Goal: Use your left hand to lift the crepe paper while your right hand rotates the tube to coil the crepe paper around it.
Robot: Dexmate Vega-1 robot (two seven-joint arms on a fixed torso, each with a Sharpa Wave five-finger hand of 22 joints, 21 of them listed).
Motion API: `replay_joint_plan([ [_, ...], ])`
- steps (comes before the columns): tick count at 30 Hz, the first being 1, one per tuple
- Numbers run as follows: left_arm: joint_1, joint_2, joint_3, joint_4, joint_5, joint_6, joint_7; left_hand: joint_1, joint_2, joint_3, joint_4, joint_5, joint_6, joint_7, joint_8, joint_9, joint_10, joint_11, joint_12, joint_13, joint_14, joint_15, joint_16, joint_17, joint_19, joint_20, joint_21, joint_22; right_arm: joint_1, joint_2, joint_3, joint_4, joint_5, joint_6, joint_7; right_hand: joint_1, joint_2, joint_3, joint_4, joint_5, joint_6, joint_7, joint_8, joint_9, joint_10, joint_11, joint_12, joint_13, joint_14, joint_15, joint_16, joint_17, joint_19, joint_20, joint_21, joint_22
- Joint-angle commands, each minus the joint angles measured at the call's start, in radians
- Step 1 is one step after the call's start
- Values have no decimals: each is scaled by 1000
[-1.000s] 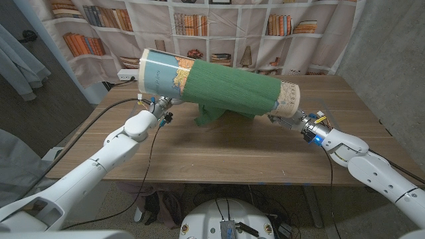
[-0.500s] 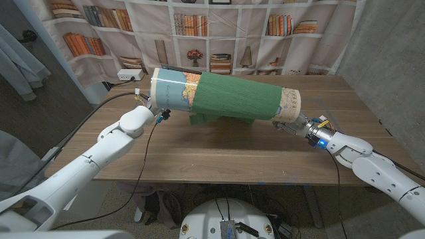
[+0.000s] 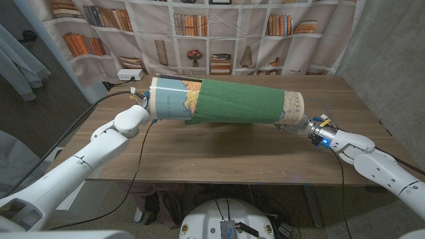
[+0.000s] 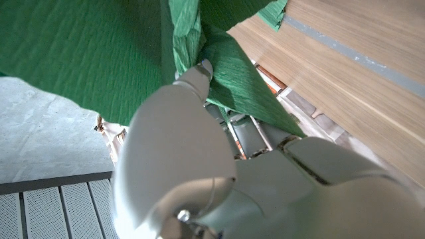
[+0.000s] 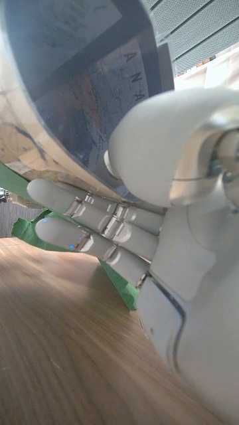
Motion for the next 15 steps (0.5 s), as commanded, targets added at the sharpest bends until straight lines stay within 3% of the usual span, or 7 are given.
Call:
replay_joint_plan([
  [1,4,18,-31,-35,4,-2,15,1,-2,9,-1,0,1,-3,-1,3,7,-1,-3,3,5,-66,2,3,-7,-125,7,1,30,-22,-31,29,-64,26,34,26,17,7,-3,-2,10,-17,7,6,-5,-6,-2,7,-5,0,4,5,-9,-98,5,6],
  [15,18,37,-55,-76,6,0,15,1,-2,11,-2,0,1,0,-1,3,7,0,-4,4,4,-67,1,4,-8,-127,7,1,53,-91,-80,25,-203,46,-21,24,18,6,0,-6,6,-26,6,8,-10,-9,-3,19,-15,1,1,11,-24,-98,12,8],
])
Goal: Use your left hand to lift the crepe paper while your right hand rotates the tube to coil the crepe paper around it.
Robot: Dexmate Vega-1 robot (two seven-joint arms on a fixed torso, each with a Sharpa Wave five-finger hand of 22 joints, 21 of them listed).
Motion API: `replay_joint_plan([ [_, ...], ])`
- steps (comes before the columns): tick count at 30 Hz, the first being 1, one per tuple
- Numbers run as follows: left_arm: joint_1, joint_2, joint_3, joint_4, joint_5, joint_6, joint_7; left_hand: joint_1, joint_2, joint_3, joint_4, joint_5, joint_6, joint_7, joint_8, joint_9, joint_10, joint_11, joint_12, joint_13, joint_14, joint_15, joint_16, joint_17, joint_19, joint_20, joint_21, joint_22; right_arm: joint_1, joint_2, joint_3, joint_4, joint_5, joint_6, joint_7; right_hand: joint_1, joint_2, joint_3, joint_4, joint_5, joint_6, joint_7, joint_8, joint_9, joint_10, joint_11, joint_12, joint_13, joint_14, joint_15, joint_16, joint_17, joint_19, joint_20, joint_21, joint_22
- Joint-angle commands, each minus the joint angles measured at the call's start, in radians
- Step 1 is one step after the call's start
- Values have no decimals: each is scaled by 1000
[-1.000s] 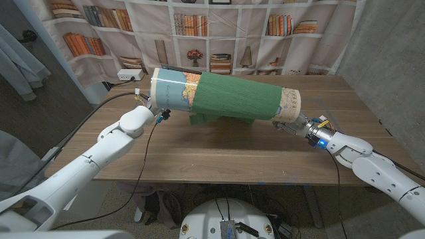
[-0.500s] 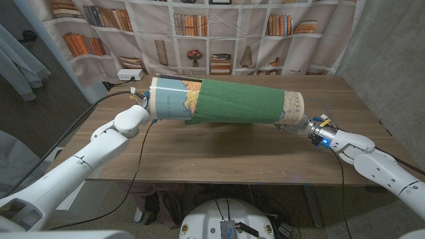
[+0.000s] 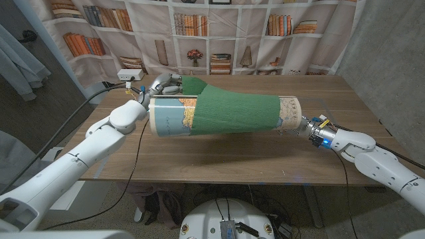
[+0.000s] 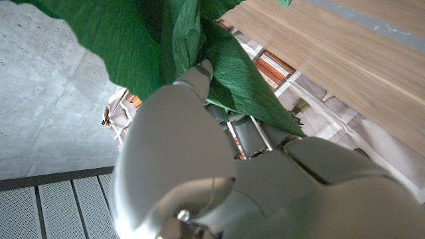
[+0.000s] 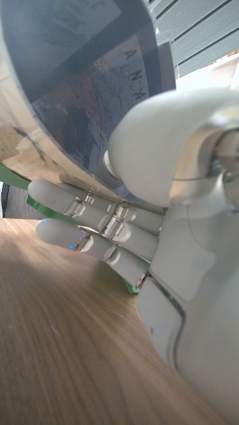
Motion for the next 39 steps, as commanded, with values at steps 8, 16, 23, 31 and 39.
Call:
replay_joint_plan([
  [8,26,16,-21,-47,-7,-3,-8,2,-4,8,0,0,1,0,-2,3,6,-3,-4,6,4,-66,3,5,-8,-127,8,2,20,-57,-54,14,-124,9,-92,23,20,6,3,-3,10,-23,3,3,-3,-4,-6,8,-15,-2,0,7,-19,-100,10,5],
  [16,40,8,-13,-47,-20,-9,-19,2,-4,9,0,0,1,-3,-1,4,8,-4,-4,5,5,-67,4,6,-8,-127,9,2,0,-42,-47,16,-98,1,-152,24,23,7,4,-3,8,-19,3,5,-2,-3,-8,11,-17,-2,-2,10,-23,-101,17,7],
  [23,49,2,-13,-52,-20,-18,-13,1,-4,10,0,0,2,-1,-1,4,7,-2,-4,6,6,-67,3,6,-8,-126,10,2,-5,-42,-47,13,-99,-12,-192,26,24,7,4,-3,10,-20,5,7,-1,-2,-11,12,-16,-2,-3,11,-25,-101,25,8],
  [31,83,13,-35,-90,-35,-8,2,0,-4,11,1,0,1,-1,-2,3,8,1,-5,4,6,-67,3,6,-8,-127,10,1,1,-28,-57,27,-107,-8,-207,27,24,8,4,-3,9,-18,4,6,-1,-3,-12,17,-17,-2,-5,9,-26,-101,29,8],
  [39,125,21,-67,-130,-32,-24,32,2,-4,14,-1,0,1,-1,-2,3,6,1,-6,6,5,-65,2,6,-10,-129,8,1,16,-5,-68,48,-107,-3,-208,29,24,8,4,-3,11,-20,4,5,-2,-4,-16,16,-15,-2,-7,8,-28,-101,34,8],
])
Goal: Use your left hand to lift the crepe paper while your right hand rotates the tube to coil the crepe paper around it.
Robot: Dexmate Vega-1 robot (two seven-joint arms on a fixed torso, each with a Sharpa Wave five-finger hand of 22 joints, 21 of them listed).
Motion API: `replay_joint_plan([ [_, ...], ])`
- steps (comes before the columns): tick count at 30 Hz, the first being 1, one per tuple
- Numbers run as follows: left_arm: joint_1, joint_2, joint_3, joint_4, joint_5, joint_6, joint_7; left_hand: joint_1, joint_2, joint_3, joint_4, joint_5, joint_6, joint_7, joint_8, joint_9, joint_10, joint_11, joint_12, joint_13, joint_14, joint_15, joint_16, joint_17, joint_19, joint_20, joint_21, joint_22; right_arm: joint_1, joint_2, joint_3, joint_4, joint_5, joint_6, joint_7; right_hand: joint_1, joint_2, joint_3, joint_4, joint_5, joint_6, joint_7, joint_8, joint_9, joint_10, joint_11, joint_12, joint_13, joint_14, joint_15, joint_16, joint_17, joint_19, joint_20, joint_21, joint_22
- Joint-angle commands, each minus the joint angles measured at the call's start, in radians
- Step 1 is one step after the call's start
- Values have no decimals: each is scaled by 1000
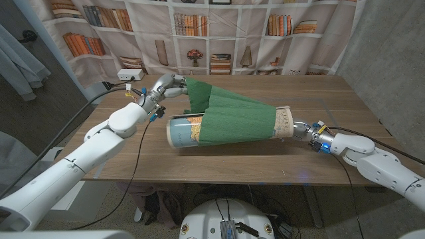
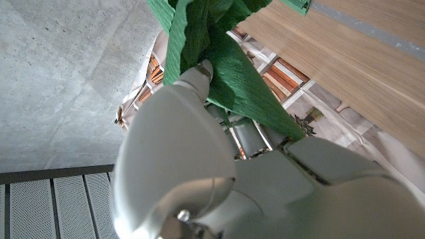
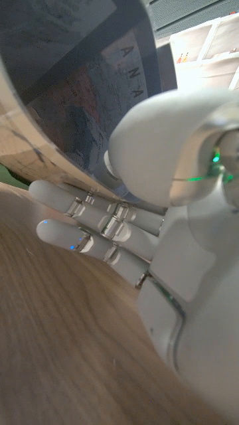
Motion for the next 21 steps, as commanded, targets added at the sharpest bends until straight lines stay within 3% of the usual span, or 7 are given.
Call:
replay_joint_plan([
  [1,74,12,-54,-71,-9,-16,34,2,-4,8,-1,0,-1,3,-3,3,4,5,-1,3,5,-65,4,1,-1,-131,4,1,15,28,-14,23,-7,6,-32,29,24,8,3,4,17,-13,7,1,9,-3,-7,4,-4,2,-3,2,-3,-111,9,3],
  [21,114,-7,-78,-100,-86,-44,0,5,-4,11,-3,0,-1,4,-3,5,8,9,-2,1,5,-66,3,0,0,-133,6,1,56,65,-34,89,-17,-17,-62,31,24,9,5,3,18,-15,7,1,12,-3,-13,8,-1,2,-6,3,-9,-111,22,1],
])
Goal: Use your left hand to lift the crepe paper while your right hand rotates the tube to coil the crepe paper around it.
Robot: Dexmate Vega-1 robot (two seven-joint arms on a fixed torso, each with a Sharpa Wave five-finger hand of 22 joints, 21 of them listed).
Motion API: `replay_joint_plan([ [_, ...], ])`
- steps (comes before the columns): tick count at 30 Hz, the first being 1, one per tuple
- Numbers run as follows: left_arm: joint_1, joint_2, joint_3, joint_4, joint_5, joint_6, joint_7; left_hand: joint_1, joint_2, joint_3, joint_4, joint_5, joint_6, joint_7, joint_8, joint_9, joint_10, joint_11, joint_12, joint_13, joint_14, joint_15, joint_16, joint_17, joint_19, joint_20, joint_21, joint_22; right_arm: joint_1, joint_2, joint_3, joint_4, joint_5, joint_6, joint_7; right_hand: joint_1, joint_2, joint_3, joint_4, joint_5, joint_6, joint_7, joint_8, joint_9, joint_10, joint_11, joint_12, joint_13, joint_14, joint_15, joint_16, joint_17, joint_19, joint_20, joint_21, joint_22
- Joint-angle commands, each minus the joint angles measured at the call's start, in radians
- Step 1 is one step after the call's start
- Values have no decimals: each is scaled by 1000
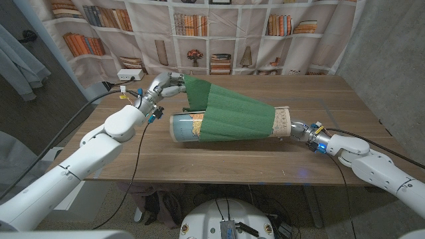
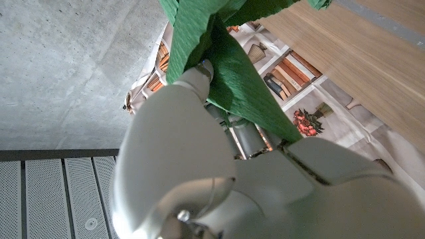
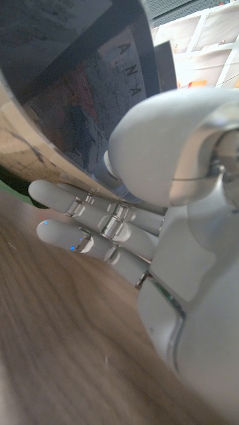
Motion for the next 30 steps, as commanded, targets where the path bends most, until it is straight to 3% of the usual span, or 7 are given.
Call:
replay_joint_plan([
  [1,22,-9,-12,-21,-39,-14,-21,4,-4,7,2,0,2,-1,-3,1,5,4,-2,2,8,-67,4,3,-1,-132,6,1,24,23,-11,45,-6,-14,-16,31,24,6,0,4,18,-15,4,5,8,-8,0,5,-2,0,-1,4,-8,-109,8,1],
  [12,9,-16,0,-23,-56,-29,-55,6,-4,10,1,0,3,3,-3,2,4,8,-3,1,7,-65,3,2,-2,-135,6,1,51,45,-19,106,-3,-44,-32,32,24,7,0,3,19,-18,3,3,12,-10,-4,5,-2,0,-3,4,-12,-109,15,0],
  [30,2,-24,12,-24,-69,-59,-90,7,-5,12,0,0,5,2,-3,1,3,9,-3,2,7,-64,3,1,-3,-137,6,1,55,53,-19,132,-5,-57,-43,31,24,8,1,3,19,-18,2,3,13,-11,-8,9,-3,0,-7,5,-19,-109,24,-1],
])
